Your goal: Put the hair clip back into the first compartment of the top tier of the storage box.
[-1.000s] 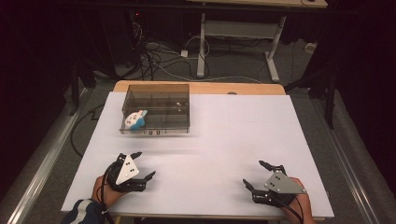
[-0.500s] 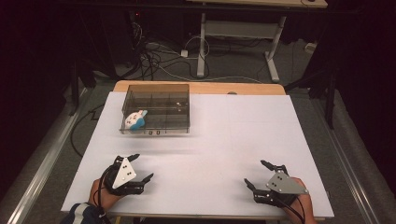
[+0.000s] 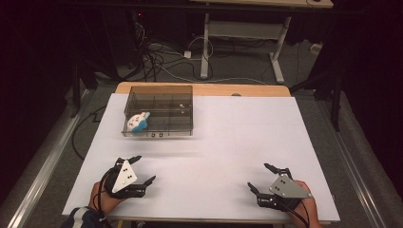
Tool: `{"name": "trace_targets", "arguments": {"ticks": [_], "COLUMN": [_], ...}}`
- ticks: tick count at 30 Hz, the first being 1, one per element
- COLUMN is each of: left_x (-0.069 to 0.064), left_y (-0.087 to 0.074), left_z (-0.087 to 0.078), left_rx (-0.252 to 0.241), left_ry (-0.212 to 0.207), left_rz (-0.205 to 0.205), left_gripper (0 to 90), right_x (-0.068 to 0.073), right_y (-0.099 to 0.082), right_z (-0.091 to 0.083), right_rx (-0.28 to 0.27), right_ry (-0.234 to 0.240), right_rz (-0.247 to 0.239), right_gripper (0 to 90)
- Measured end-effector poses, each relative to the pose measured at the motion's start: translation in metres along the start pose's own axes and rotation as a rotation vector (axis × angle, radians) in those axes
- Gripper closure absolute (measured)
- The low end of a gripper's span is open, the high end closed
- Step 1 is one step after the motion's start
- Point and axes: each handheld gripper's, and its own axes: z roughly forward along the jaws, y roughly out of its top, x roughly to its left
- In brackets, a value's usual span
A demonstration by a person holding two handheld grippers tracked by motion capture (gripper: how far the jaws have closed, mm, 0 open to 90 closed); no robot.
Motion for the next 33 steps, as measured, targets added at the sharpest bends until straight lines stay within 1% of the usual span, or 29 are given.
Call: {"name": "trace_targets", "arguments": {"ticks": [3, 7, 8, 11, 12, 20, 26, 33], "left_x": [0.0006, 0.0002, 0.0002, 0.0001, 0.0007, 0.0001, 0.0013, 0.0029], "left_y": [0.0002, 0.0004, 0.0001, 0.0001, -0.0001, 0.0001, 0.0002, 0.0010], "left_z": [-0.0007, 0.0001, 0.0002, 0.0001, -0.0002, 0.0009, 0.0014, 0.0023], "left_rx": [-0.008, -0.001, -0.004, 0.000, -0.003, 0.002, 0.001, 0.000], "left_ry": [-0.001, 0.000, -0.002, 0.000, -0.001, -0.004, -0.005, 0.002], "left_rz": [-0.006, 0.000, -0.005, 0.000, -0.005, -0.002, -0.007, -0.008], "left_gripper": [18.3, 18.3, 18.3, 18.3, 18.3, 18.3, 18.3, 18.3], "right_x": [-0.0002, -0.0010, -0.0010, -0.0006, -0.0003, -0.0001, -0.0006, -0.0016], "right_y": [-0.0002, -0.0004, -0.0002, 0.0002, 0.0002, 0.0002, 0.0001, -0.0010], "right_z": [-0.0004, -0.0016, -0.0015, -0.0013, -0.0009, -0.0007, -0.0004, -0.0008], "right_rx": [0.000, -0.002, -0.003, -0.004, -0.003, -0.003, -0.004, -0.002], "right_ry": [-0.001, -0.003, -0.004, -0.002, -0.001, 0.001, 0.003, 0.001], "right_rz": [0.000, 0.001, 0.000, -0.001, -0.002, 0.001, 0.002, 0.004], "right_gripper": [21.0, 21.0, 21.0, 21.0, 21.0, 21.0, 21.0, 21.0]}}
